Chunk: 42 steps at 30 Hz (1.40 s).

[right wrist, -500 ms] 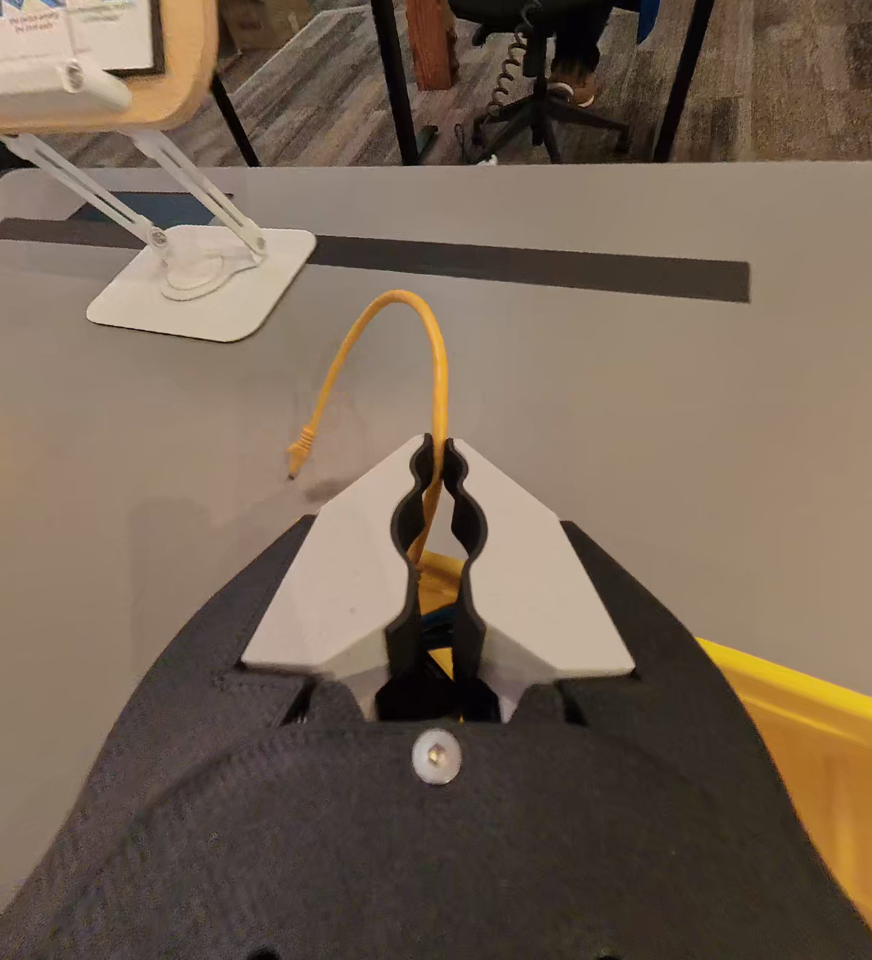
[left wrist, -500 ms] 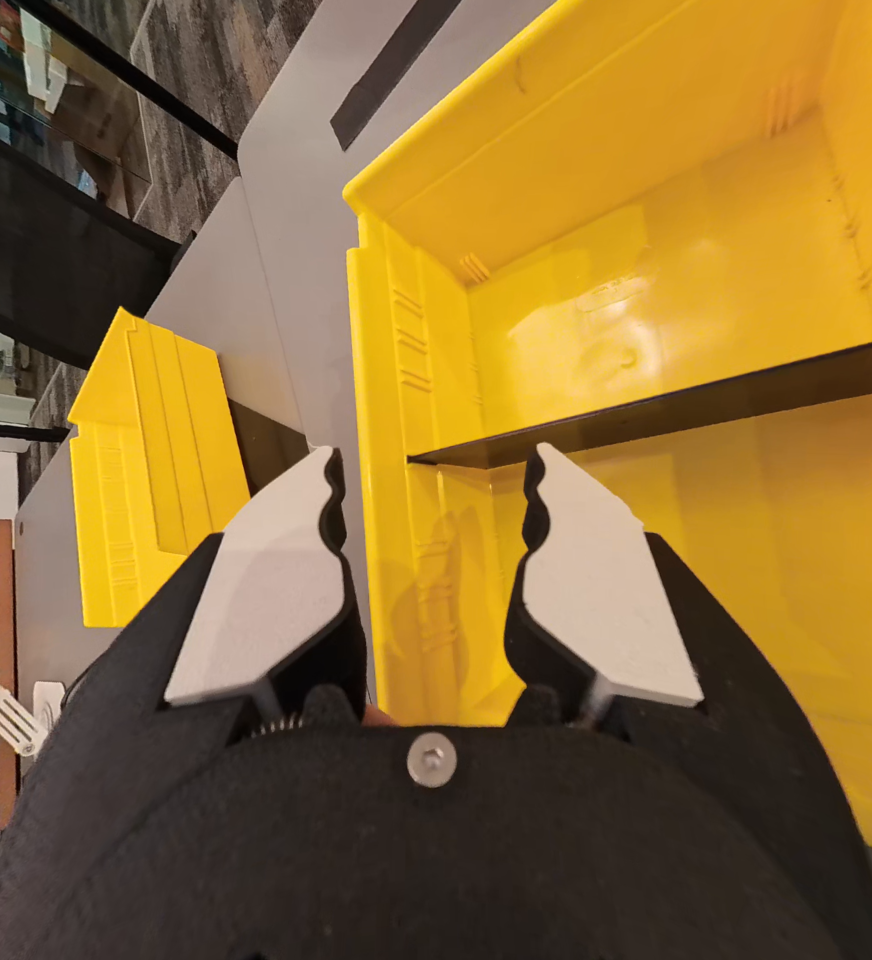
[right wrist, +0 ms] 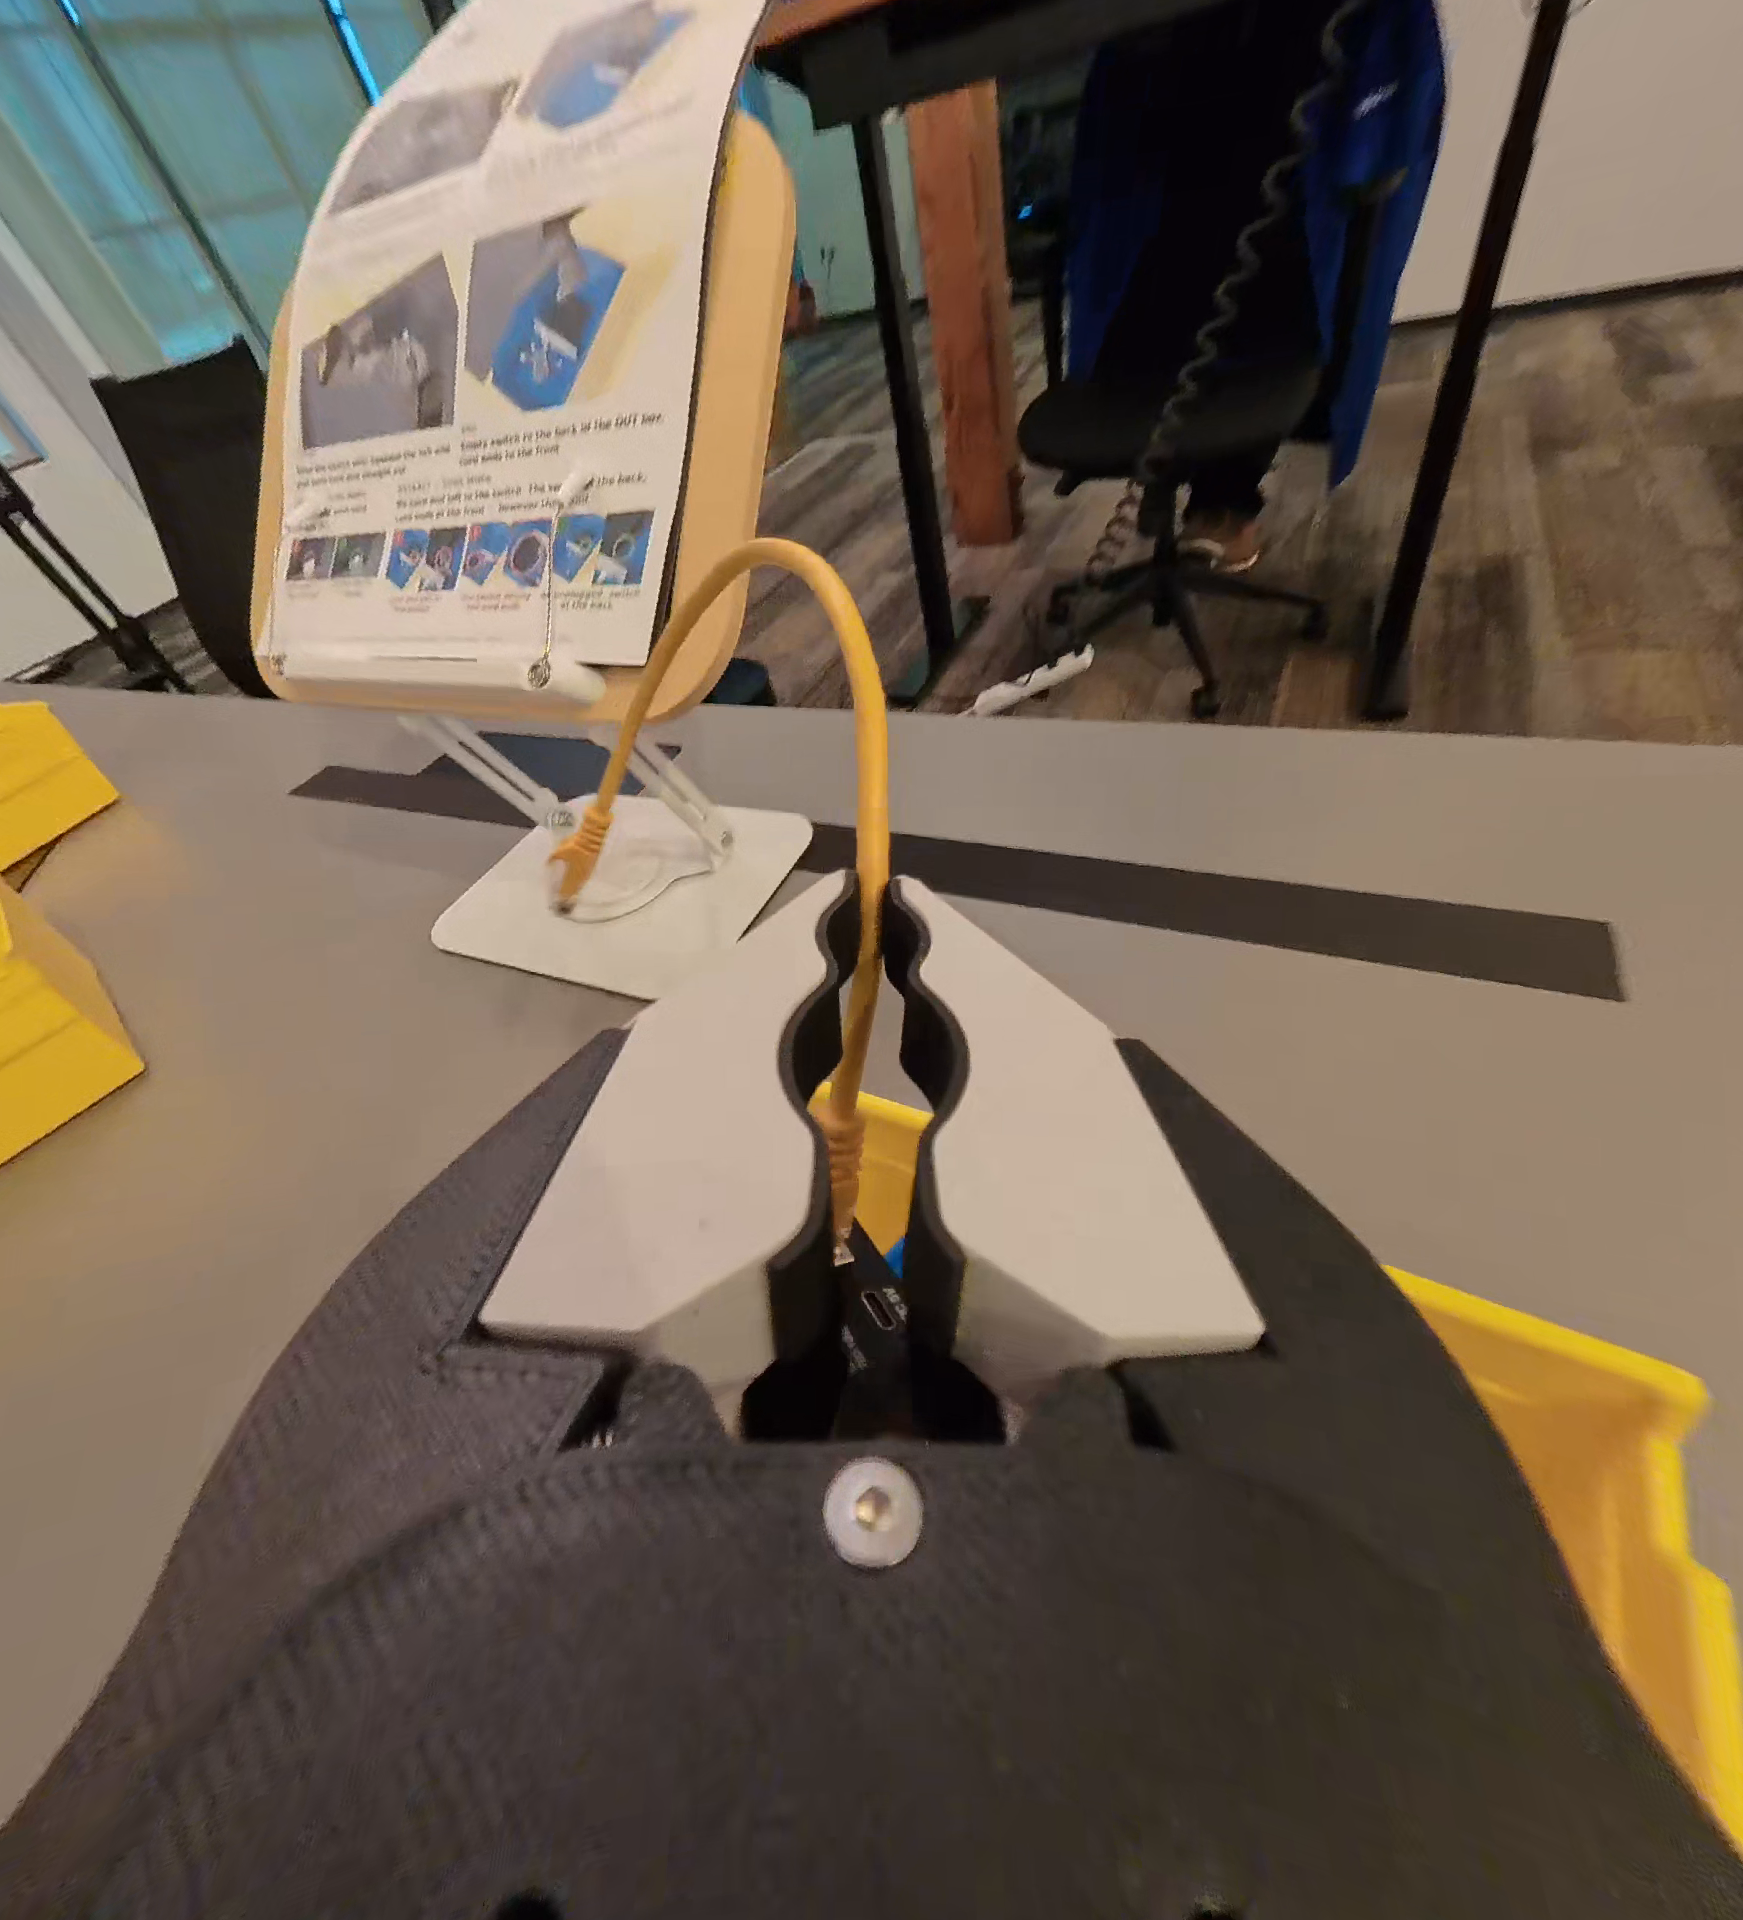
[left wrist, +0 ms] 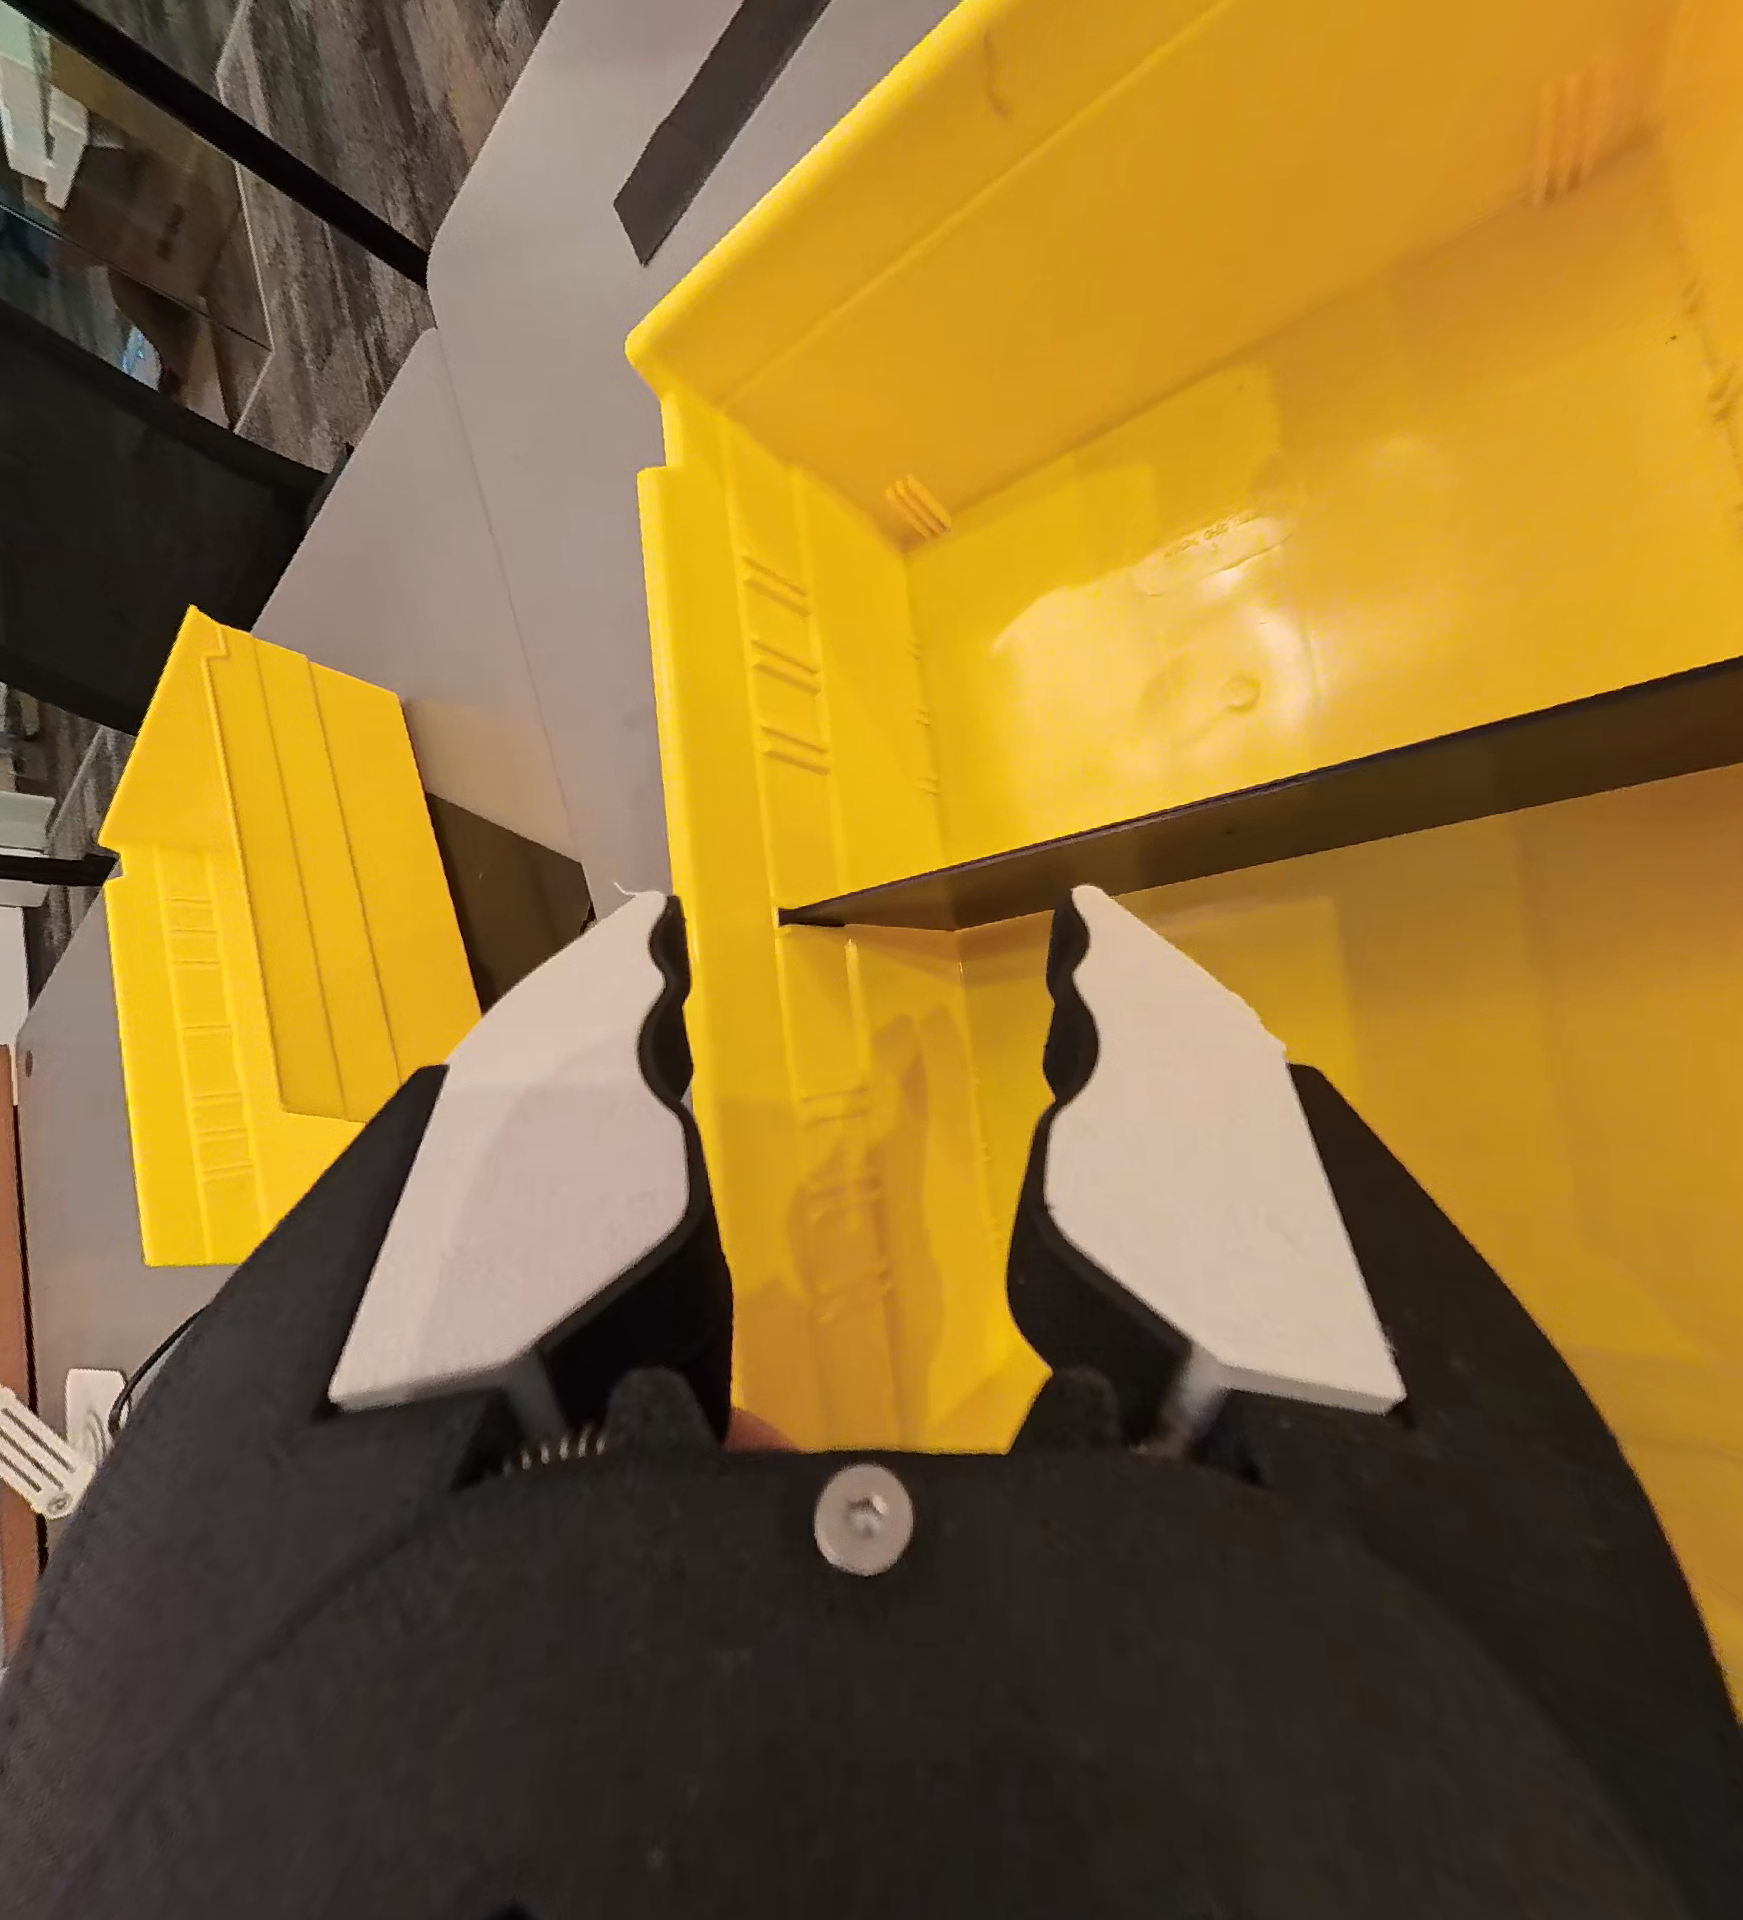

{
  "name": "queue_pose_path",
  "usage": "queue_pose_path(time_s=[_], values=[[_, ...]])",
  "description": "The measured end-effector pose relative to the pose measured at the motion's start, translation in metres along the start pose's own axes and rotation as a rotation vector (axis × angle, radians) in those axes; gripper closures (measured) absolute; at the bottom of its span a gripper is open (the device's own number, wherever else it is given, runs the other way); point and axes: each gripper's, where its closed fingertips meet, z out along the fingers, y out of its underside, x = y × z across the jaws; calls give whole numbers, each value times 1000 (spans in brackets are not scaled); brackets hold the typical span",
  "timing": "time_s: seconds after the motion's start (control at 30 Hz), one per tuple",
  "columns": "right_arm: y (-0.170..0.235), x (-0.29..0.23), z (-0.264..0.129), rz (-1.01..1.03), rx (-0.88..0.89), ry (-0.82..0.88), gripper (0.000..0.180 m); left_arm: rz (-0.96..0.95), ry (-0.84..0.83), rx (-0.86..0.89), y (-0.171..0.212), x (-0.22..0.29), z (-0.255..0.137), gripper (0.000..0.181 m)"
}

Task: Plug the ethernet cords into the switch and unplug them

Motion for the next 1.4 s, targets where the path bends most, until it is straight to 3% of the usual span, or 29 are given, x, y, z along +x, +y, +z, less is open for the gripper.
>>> queue_pose_path(time_s=[0.3, 0.5, 0.73, 0.93, 1.1, 1.4], values=[[-20, 25, -63, -53, 88, 127, 177, 0, -14, -1, 1, -2, -2, 114], [-10, 55, -93, -85, 52, 214, 177, 7, -15, 0, -1, -1, 0, 114], [35, 98, -99, -317, -148, 496, 175, 11, -27, 3, -1, -2, -3, 115], [68, 101, -89, -674, -388, 662, 175, 27, -37, 3, -4, -1, -2, 114], [89, 92, -78, -874, -543, 715, 176, 36, -38, 7, -5, 1, -1, 114], [78, 67, -65, -879, -545, 639, 175, 42, -35, 12, -8, 3, -3, 115]])
